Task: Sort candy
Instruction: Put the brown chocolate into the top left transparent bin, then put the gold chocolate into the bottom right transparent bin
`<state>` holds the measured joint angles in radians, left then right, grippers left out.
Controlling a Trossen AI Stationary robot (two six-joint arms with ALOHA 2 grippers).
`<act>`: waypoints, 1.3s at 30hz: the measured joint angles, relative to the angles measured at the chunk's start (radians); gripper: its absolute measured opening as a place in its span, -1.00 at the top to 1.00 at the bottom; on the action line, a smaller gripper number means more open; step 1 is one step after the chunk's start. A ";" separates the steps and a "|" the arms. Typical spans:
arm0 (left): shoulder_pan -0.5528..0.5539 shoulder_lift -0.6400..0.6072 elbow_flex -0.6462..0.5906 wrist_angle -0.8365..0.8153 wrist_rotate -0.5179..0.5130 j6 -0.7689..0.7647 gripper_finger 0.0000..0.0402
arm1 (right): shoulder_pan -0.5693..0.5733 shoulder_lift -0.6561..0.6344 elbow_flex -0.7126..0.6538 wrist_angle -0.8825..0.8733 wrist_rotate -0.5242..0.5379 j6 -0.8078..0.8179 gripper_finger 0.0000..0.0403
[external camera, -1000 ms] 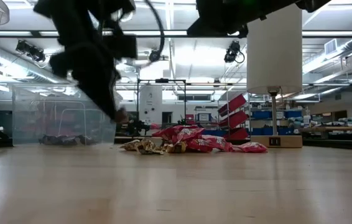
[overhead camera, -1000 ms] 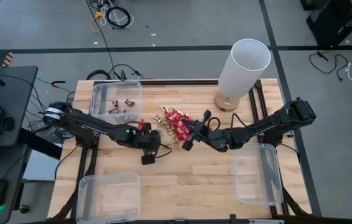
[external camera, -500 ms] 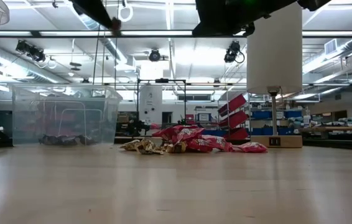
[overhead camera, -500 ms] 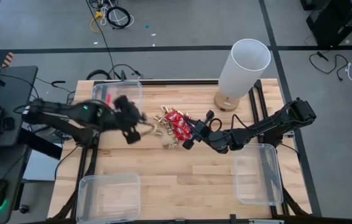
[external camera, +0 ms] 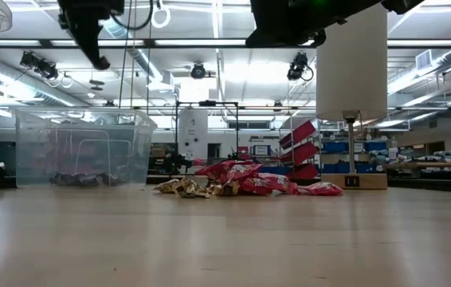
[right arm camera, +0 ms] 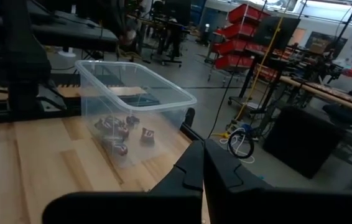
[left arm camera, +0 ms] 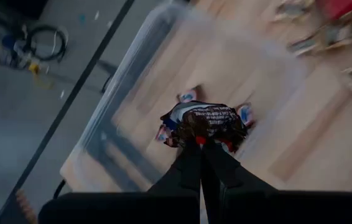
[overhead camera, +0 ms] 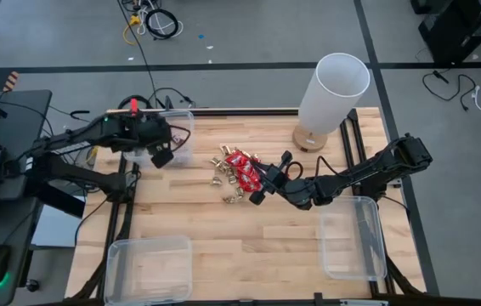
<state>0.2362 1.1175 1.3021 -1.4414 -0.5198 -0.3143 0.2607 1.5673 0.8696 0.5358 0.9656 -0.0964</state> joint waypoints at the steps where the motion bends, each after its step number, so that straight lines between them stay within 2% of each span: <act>1: 0.023 0.001 -0.013 -0.001 0.002 0.013 1.00 | 0.000 0.000 0.000 -0.001 -0.002 0.000 1.00; 9: 0.178 0.001 -0.126 0.058 0.065 0.110 1.00 | 0.000 0.000 0.000 -0.007 -0.010 0.000 1.00; 18: 0.267 0.001 -0.236 0.196 0.041 0.184 0.99 | 0.000 0.000 0.000 -0.007 -0.010 0.000 1.00; 33: 0.308 0.001 -0.255 0.221 0.023 0.180 0.65 | 0.000 0.000 0.000 -0.007 -0.010 0.000 1.00; 39: 0.307 0.001 -0.255 0.256 0.022 0.179 0.59 | 0.000 0.000 0.000 -0.007 -0.010 0.000 1.00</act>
<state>0.5436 1.1187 1.0473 -1.1853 -0.4979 -0.1350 0.2607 1.5673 0.8696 0.5289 0.9558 -0.0963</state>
